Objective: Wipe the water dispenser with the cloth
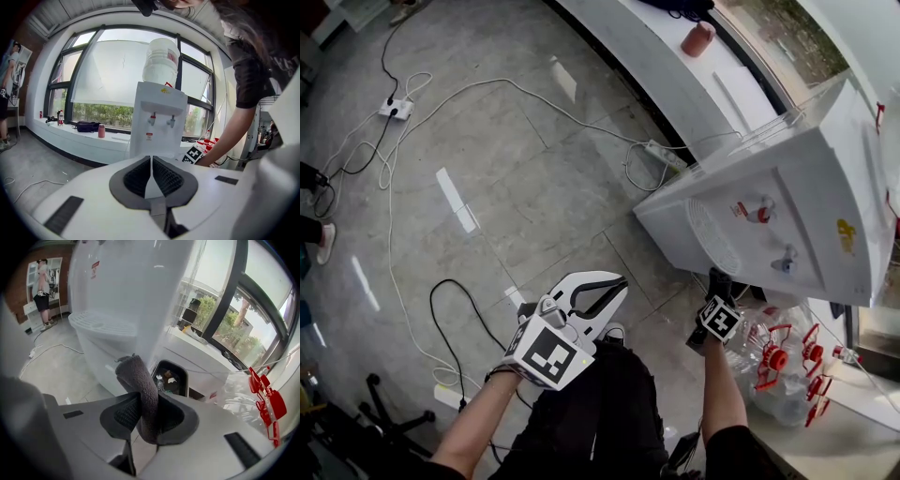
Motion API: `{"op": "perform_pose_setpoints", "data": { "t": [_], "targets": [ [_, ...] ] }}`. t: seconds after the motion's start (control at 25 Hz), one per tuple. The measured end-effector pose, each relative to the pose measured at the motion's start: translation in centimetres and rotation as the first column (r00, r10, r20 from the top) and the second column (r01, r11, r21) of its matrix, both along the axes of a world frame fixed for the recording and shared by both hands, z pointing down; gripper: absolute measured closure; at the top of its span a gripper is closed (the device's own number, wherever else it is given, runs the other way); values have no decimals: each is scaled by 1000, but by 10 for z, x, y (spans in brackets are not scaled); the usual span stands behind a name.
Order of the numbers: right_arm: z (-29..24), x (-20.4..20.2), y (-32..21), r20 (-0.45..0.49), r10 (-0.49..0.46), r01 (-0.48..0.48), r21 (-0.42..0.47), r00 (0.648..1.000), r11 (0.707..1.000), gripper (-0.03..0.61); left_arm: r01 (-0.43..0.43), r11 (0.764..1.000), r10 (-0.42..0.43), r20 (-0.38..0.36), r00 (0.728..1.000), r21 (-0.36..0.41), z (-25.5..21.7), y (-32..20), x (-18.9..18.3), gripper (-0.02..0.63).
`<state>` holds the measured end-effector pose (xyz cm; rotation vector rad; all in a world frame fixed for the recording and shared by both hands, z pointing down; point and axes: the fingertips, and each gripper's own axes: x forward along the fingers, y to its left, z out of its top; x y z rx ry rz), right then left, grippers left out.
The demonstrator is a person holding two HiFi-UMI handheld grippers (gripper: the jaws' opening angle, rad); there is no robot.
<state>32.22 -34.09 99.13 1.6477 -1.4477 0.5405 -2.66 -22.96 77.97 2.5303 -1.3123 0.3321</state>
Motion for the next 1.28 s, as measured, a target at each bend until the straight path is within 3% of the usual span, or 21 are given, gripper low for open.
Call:
{"op": "perform_pose_setpoints", "data": {
  "t": [0.2, 0.4, 0.6, 0.8, 1.28],
  "targets": [
    [-20, -18, 14, 63, 1, 0, -4, 998, 1000, 476, 11, 1000, -11, -9, 1000, -19, -20, 5, -4, 594],
    [-59, -58, 37, 209, -67, 73, -18, 976, 997, 477, -14, 1000, 13, -13, 1000, -23, -68, 12, 0, 594],
    [-137, -107, 62, 366, -150, 159, 5, 918, 987, 477, -52, 998, 52, 2, 999, -24, -124, 17, 2, 594],
    [-227, -139, 79, 507, -188, 170, 82, 841, 982, 476, -107, 994, 107, 21, 994, 6, -184, 15, 4, 594],
    [-428, -197, 132, 603, -312, 189, 260, 734, 947, 476, -143, 990, 143, 35, 989, 5, -290, 45, -11, 594]
  ]
}}
